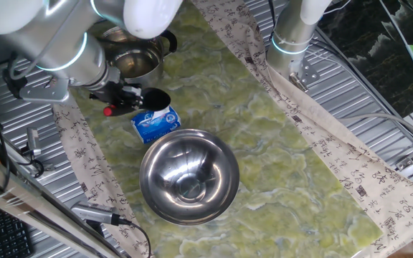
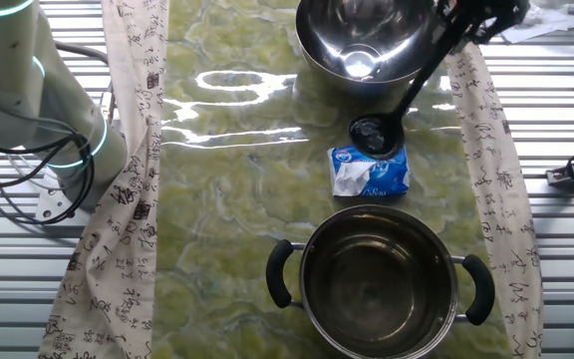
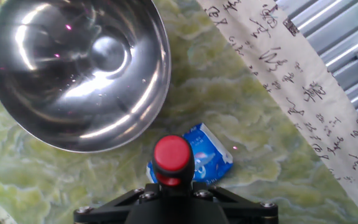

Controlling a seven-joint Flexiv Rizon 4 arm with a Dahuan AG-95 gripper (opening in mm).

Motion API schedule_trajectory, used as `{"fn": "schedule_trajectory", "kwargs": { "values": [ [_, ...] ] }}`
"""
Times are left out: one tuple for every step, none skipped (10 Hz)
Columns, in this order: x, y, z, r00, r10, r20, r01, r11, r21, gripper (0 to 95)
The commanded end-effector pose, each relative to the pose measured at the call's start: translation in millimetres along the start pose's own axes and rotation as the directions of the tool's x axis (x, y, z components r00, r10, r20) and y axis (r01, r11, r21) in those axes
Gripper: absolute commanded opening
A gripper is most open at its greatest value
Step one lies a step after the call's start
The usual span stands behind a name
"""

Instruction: Scoop water with a large spoon from one bowl to another

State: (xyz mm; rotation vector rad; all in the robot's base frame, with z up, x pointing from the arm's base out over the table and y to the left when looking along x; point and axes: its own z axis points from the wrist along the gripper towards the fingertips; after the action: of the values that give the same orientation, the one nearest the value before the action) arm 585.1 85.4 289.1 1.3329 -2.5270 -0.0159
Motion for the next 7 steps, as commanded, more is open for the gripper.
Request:
{"fn": "schedule_trajectory", "kwargs": {
  "values": [
    [-1.7, 2.7, 0.8, 1.0, -0.01, 0.009, 0.01, 1.0, -0.002, 0.0],
    [-4.0, 5.3, 1.0, 1.0, -0.026, 0.017, 0.026, 1.0, -0.004, 0.0],
    [-6.8, 9.3, 0.9, 0.999, -0.042, 0.027, 0.042, 0.999, -0.002, 0.0],
    [-9.3, 12.6, 1.1, 0.998, -0.062, 0.031, 0.062, 0.998, -0.001, 0.0],
    [-10.9, 15.0, 1.2, 0.997, -0.069, 0.031, 0.069, 0.998, 0.0, 0.0],
    [-14.5, 18.0, 2.4, 0.996, -0.086, 0.019, 0.086, 0.996, 0.009, 0.0],
    [-18.0, 20.5, 3.8, 0.996, -0.091, 0.017, 0.091, 0.996, 0.013, 0.0]
  ]
}}
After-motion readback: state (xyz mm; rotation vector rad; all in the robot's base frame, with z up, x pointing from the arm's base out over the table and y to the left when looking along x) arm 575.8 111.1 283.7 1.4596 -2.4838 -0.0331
